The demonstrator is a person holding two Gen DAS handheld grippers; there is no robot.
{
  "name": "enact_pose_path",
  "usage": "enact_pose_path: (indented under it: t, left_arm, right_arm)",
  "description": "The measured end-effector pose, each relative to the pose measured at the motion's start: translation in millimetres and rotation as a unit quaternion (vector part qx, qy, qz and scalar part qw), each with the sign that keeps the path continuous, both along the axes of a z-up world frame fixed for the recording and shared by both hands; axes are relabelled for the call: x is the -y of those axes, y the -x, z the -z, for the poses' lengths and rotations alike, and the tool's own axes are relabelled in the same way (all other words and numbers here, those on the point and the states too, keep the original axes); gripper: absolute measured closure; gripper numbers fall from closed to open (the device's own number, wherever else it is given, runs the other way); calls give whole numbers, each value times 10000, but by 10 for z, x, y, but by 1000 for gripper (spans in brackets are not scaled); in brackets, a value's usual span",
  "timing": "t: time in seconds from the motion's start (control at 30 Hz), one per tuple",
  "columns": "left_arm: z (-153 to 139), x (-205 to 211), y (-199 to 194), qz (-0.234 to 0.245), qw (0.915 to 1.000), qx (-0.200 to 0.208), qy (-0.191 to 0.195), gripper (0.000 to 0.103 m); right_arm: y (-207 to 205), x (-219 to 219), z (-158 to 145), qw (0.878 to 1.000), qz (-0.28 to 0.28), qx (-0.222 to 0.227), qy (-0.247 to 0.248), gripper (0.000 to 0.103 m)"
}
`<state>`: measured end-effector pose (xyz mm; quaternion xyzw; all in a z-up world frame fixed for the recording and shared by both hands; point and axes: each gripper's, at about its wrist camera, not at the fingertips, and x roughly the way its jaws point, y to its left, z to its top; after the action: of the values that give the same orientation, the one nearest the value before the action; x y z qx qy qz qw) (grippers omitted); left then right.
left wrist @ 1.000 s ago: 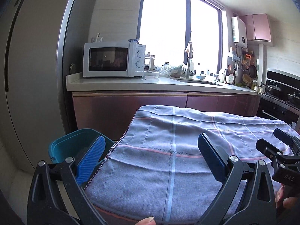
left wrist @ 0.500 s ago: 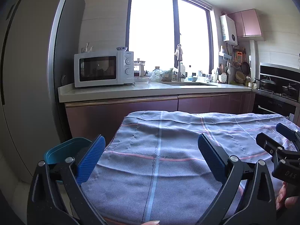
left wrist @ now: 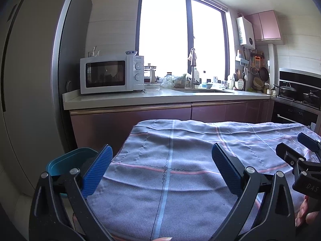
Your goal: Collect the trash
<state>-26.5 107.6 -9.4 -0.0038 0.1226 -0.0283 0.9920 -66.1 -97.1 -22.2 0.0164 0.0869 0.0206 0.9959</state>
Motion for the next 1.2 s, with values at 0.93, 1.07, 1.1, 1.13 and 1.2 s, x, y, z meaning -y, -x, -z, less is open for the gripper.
enact_pose_path:
  t: [0.93, 1.07, 1.1, 1.13, 1.2]
  left_arm:
    - [-6, 19, -7, -53, 10000, 70, -4, 6]
    - [-17, 17, -11, -48, 10000, 78, 5, 6]
    - [-18, 19, -10, -53, 10000, 80, -2, 6]
    - [-16, 16, -11, -60, 9999, 86, -3, 6]
    - [-23, 18, -18, -61, 9999, 88, -4, 6]
  right_arm:
    - [-27, 48, -3, 9999, 81, 23, -62, 7]
    - [-25, 48, -12, 9999, 94, 42, -54, 7]
    - [-22, 48, -13, 9999, 101, 48, -49, 7]
    - [-20, 49, -16, 9999, 97, 54, -44, 7]
    - [-28, 51, -28, 9999, 105, 61, -33, 7]
